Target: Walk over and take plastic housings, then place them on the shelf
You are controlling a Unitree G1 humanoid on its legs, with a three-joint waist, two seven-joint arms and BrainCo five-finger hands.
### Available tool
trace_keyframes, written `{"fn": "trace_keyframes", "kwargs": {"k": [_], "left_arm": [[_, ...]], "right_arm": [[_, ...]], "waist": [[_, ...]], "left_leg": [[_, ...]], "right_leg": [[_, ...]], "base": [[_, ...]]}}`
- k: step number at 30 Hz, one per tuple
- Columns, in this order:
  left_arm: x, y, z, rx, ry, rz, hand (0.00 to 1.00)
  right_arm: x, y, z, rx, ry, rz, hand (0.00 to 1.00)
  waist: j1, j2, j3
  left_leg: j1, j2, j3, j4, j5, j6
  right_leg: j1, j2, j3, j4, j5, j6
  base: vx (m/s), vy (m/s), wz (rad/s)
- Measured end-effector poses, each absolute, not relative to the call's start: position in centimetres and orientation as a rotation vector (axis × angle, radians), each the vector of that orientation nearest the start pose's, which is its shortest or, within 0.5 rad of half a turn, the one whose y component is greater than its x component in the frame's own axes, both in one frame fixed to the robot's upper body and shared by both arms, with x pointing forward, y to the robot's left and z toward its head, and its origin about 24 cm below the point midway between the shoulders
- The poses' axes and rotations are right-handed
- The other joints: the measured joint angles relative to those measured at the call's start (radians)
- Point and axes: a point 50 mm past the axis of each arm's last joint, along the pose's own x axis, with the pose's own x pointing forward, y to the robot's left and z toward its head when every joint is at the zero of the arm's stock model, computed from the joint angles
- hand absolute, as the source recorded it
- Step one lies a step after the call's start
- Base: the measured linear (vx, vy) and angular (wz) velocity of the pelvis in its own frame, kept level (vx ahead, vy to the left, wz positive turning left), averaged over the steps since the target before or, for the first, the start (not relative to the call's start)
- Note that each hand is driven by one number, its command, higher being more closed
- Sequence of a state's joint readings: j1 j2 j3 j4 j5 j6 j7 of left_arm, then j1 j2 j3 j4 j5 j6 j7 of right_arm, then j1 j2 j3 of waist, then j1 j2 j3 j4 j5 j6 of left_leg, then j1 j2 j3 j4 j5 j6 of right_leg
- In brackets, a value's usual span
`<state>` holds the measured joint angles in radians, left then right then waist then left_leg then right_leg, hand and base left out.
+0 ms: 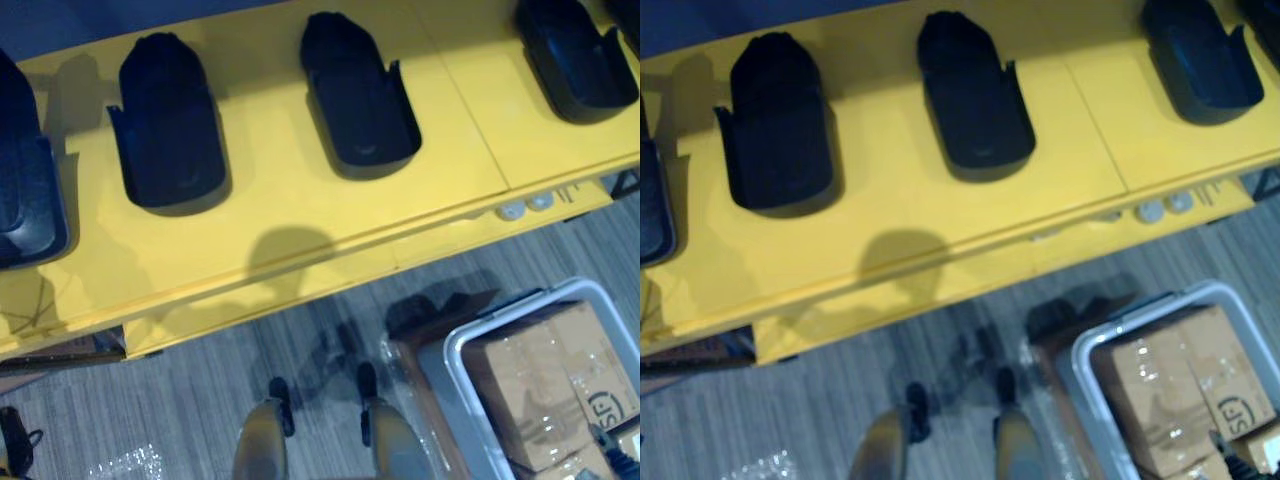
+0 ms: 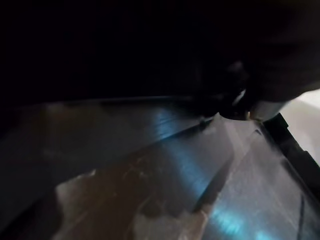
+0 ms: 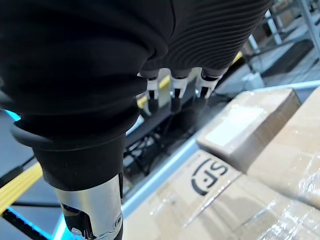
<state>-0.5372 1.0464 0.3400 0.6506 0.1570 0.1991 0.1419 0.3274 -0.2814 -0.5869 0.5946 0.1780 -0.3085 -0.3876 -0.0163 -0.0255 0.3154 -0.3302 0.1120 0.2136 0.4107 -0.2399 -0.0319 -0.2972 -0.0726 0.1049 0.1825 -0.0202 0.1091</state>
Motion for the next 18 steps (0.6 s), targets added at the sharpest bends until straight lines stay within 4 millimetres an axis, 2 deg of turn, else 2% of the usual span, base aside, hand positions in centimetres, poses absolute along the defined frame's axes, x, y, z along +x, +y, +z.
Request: {"fn": "trace_keyframes", "kwargs": {"k": [3,7,11,17,18], "left_arm": [[25.6,44.9,24.5,0.777,0.077,0.941,1.00],[25.4,45.2,23.7,0.763,0.155,0.937,1.00],[25.1,45.9,22.9,0.762,0.219,0.940,1.00],[24.1,46.8,22.4,0.712,0.247,0.976,1.00],[24.0,46.9,22.2,0.711,0.257,0.984,0.00]], "right_arm": [[5.7,-37.2,-4.5,-0.228,0.421,-1.142,0.00],[5.8,-37.4,-4.3,-0.236,0.413,-1.144,0.00],[5.8,-38.2,-3.5,-0.276,0.397,-1.146,0.00],[6.1,-38.3,-3.4,-0.276,0.389,-1.120,0.00],[6.1,-38.3,-3.4,-0.277,0.390,-1.113,0.00]], "waist": [[0.001,-0.001,0.040],[0.000,-0.004,0.061],[0.001,-0.004,0.061],[0.001,-0.004,0.061],[0.001,-0.004,0.061]], "left_leg": [[-0.004,0.005,0.001,0.004,-0.001,-0.001],[-0.021,0.016,0.003,0.020,-0.003,-0.004],[-0.021,0.018,0.005,0.022,-0.004,-0.005],[-0.020,0.018,0.007,0.022,-0.004,-0.006],[-0.019,0.017,0.006,0.022,-0.004,-0.006]], "right_leg": [[-0.004,0.003,0.002,0.005,0.000,0.000],[-0.020,0.013,0.003,0.014,-0.001,0.000],[-0.027,0.015,0.003,0.022,-0.005,-0.002],[-0.035,0.015,0.003,0.039,-0.015,-0.003],[-0.036,0.014,0.003,0.045,-0.020,-0.001]], "base": [[-0.06,-0.020,-0.04],[-0.02,-0.012,-0.03],[0.00,0.000,0.00],[0.00,-0.001,-0.01],[0.00,0.000,0.00]]}}
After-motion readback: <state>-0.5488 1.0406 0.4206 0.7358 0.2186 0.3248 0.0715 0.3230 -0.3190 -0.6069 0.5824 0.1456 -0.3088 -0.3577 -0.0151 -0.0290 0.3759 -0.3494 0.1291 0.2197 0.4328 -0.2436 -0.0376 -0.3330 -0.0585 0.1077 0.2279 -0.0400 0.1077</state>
